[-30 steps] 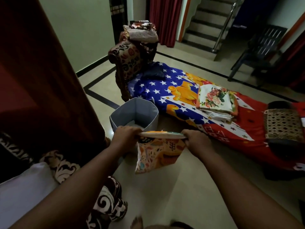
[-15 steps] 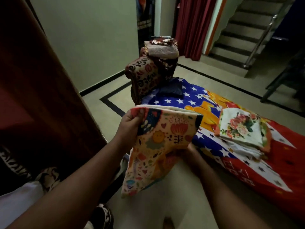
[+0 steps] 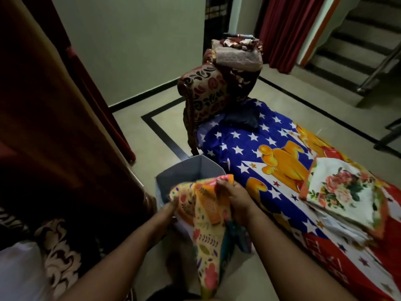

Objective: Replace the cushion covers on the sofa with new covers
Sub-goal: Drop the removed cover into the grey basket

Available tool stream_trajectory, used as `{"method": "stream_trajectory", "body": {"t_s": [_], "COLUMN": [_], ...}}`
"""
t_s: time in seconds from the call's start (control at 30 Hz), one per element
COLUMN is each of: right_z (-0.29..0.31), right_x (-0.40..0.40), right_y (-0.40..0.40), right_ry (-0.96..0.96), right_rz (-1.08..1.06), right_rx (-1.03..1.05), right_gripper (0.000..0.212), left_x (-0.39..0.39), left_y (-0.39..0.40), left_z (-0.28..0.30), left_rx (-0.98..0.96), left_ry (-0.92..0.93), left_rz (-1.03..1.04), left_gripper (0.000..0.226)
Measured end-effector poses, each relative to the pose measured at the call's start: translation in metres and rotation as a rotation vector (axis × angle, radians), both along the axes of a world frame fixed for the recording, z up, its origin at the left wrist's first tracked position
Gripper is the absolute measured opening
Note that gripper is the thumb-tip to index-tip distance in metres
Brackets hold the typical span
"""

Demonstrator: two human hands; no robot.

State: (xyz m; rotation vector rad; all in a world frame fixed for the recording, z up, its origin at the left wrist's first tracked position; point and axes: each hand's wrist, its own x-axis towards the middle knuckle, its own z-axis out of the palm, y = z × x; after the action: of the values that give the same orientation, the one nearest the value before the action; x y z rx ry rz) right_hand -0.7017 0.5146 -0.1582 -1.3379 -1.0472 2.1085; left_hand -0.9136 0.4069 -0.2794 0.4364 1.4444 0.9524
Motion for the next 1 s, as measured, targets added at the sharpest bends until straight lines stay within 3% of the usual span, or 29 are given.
{"method": "stream_trajectory", "body": {"t_s": [0.07,0.17,0.3,0.4,0.47,0.57,0.63,0.73,1.0], "right_z": [-0.006,-0.013,-0.02,-0.034,-0.051,-0.077,-0.091,-0.116,-0.189], "right_x": [-0.014,-0.031,-0.048,-0.059,-0.061,-0.067,-0.071,-0.075,-0.069], "right_y": [0.022,0.049,0.086,0.111,0.125,0.147,0.163,0.193,0.269], "right_ry": [-0.086,-0.191,-0.32,-0.51,-0.619,-0.755,-0.826,-0.866,-0.792], "right_rz": [0.0,0.084,0.141,0.219,0.271,0.351,0.401,0.431,0.546], "right_rx": [-0.013,-0.008,0.064,0.127,0.207,0.326,0.416,0.522,0.511], "right_gripper": [0.033,0.029,0.024,0.01,0.013,0.013,0.013,0.007,0.005], "left_x": [0.006,0.004,-0.021,-0.043,-0.056,-0.068,-0.071,-0.073,-0.054], "left_y": [0.014,0.041,0.079,0.098,0.104,0.118,0.131,0.149,0.191], "left_z": [-0.036,-0.055,-0.042,-0.047,-0.051,-0.049,-0.044,-0.046,-0.067], "left_rx": [-0.125,-0.038,-0.023,0.017,-0.02,-0.131,-0.189,-0.281,-0.449], "left_ry": [-0.066,-0.058,0.041,0.278,0.554,0.829,1.011,1.193,1.371], "left_rz": [-0.02,-0.063,-0.129,-0.302,-0.395,-0.452,-0.424,-0.386,-0.395], "left_gripper": [0.112,0.088,0.122,0.106,0.099,0.05,0.032,0.035,0.034]}}
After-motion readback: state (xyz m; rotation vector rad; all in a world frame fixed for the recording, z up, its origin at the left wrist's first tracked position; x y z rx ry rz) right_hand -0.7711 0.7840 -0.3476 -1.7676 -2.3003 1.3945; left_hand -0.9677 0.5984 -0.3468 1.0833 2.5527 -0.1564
